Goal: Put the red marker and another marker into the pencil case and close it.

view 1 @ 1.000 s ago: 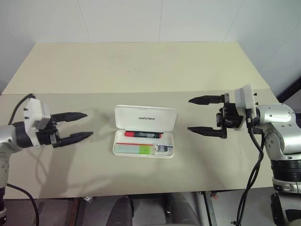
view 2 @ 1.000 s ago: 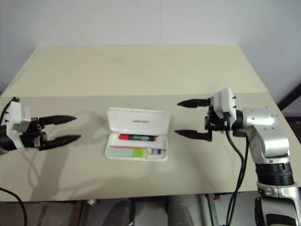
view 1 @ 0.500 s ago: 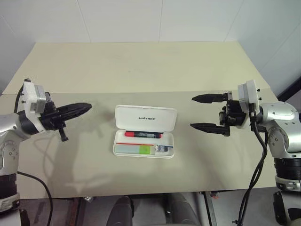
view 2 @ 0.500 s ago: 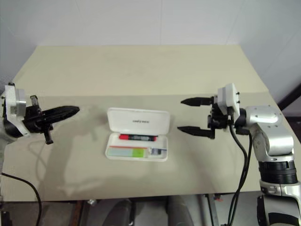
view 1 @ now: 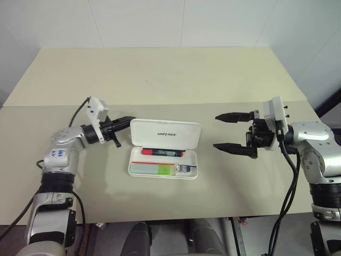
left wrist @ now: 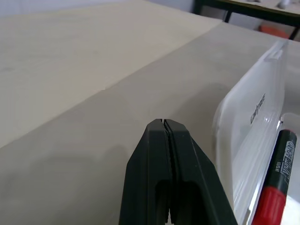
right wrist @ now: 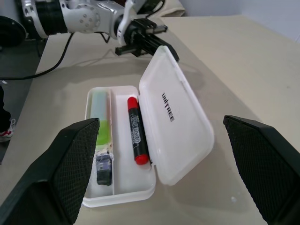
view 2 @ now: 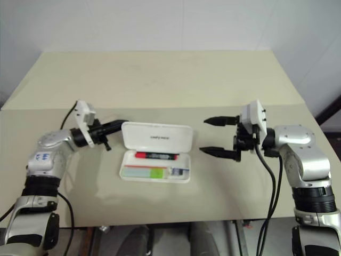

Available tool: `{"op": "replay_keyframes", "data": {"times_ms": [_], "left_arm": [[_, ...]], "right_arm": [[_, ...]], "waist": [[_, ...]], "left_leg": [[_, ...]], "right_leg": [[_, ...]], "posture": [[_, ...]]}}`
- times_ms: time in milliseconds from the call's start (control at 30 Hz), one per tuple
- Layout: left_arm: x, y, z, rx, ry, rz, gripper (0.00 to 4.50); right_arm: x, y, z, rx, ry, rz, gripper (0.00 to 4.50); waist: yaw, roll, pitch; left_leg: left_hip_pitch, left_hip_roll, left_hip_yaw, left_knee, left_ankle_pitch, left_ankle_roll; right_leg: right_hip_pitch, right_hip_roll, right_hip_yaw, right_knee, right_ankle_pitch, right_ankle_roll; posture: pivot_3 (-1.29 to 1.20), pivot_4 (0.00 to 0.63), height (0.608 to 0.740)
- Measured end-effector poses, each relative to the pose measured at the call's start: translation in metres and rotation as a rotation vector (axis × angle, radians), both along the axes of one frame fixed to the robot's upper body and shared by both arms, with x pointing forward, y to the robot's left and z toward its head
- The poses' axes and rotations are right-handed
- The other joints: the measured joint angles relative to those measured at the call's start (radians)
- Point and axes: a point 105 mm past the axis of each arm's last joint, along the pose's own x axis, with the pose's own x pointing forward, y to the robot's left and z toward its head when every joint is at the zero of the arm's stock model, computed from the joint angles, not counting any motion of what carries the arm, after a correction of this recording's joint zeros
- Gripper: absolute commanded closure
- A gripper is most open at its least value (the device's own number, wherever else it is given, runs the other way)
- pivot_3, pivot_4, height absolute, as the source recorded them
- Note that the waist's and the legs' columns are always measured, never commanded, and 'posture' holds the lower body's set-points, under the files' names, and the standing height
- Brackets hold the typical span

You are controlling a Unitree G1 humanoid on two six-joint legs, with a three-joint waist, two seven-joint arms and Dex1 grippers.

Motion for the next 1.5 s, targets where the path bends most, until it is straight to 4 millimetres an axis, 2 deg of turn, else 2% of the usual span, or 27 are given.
{"op": "replay_keyframes", "data": {"times_ms": [267,467,633,933,1033,1067,1233,1333,1400,1500], "left_arm": [[-0.016,-0.016,0.0,0.074,-0.1,-0.168,4.49],[-0.046,-0.029,-0.021,0.192,-0.078,-0.334,4.49],[-0.063,-0.044,-0.036,0.305,-0.054,-0.437,4.49],[-0.071,-0.066,-0.045,0.379,-0.026,-0.472,4.49],[-0.07,-0.068,-0.048,0.388,-0.007,-0.458,4.49],[-0.071,-0.069,-0.048,0.384,0.001,-0.452,4.49],[-0.078,-0.068,-0.042,0.256,0.053,-0.422,4.49],[-0.079,-0.06,-0.017,0.147,-0.004,-0.378,4.49],[-0.081,-0.043,0.007,0.089,-0.081,-0.308,4.49],[-0.086,-0.018,0.02,0.077,-0.093,-0.202,3.56]], "right_arm": [[-0.002,0.0,0.001,0.0,-0.008,-0.011,0.0],[-0.004,-0.001,-0.002,0.0,-0.002,-0.017,0.0],[-0.003,-0.002,-0.003,0.002,0.0,-0.026,0.0],[-0.003,-0.001,-0.005,0.01,0.006,-0.033,0.0],[-0.004,-0.001,-0.009,0.014,0.019,-0.037,0.0],[-0.005,-0.001,-0.01,0.013,0.02,-0.036,0.0],[-0.005,0.003,-0.012,0.022,0.015,-0.024,0.0],[-0.003,0.002,-0.014,0.027,0.014,-0.023,0.0],[0.001,0.001,-0.013,0.031,0.003,-0.025,0.0],[0.006,-0.002,-0.012,0.033,-0.011,-0.029,0.0]], "waist": [[0.002,0.0,0.0],[0.001,0.0,0.0],[0.002,0.0,0.0],[0.002,0.003,-0.002],[0.001,0.004,-0.002],[0.001,0.004,-0.003],[-0.003,0.004,-0.002],[-0.001,0.004,-0.002],[-0.005,0.004,-0.002],[-0.005,0.004,-0.001]], "left_leg": [[0.0,0.0,0.0,0.001,0.0,0.0],[0.0,0.0,0.0,0.0,0.0,0.0],[0.001,0.0,0.0,0.001,0.0,0.0],[0.006,0.0,0.0,0.0,0.0,0.0],[0.017,0.001,0.0,-0.002,0.0,0.001],[0.018,0.001,0.0,-0.002,0.0,0.001],[0.016,0.001,0.001,-0.001,0.0,0.001],[0.015,0.001,0.0,-0.001,0.0,0.001],[0.016,0.002,0.0,-0.002,0.0,0.001],[0.016,0.002,0.0,-0.003,-0.001,0.001]], "right_leg": [[0.0,0.0,0.0,0.0,0.0,0.0],[0.0,0.0,0.0,0.0,0.0,0.0],[0.001,0.0,0.0,0.0,0.0,-0.001],[0.006,0.0,0.0,0.0,-0.001,-0.001],[0.018,0.001,0.0,-0.007,-0.006,-0.01],[0.02,0.001,0.0,-0.009,-0.01,-0.017],[0.019,0.0,0.002,-0.008,-0.009,-0.015],[0.017,0.001,0.0,-0.006,-0.01,-0.016],[0.017,0.001,0.001,-0.006,-0.01,-0.015],[0.017,0.001,0.0,-0.006,-0.01,-0.015]], "posture": [[0.0,0.15,0.74],[0.0,0.15,0.74],[0.0,0.15,0.74],[0.0,0.15,0.74],[0.0,0.15,0.74],[0.0,0.15,0.74],[0.0,0.15,0.74],[0.0,0.15,0.74],[0.0,0.15,0.74],[0.0,0.15,0.74]]}}
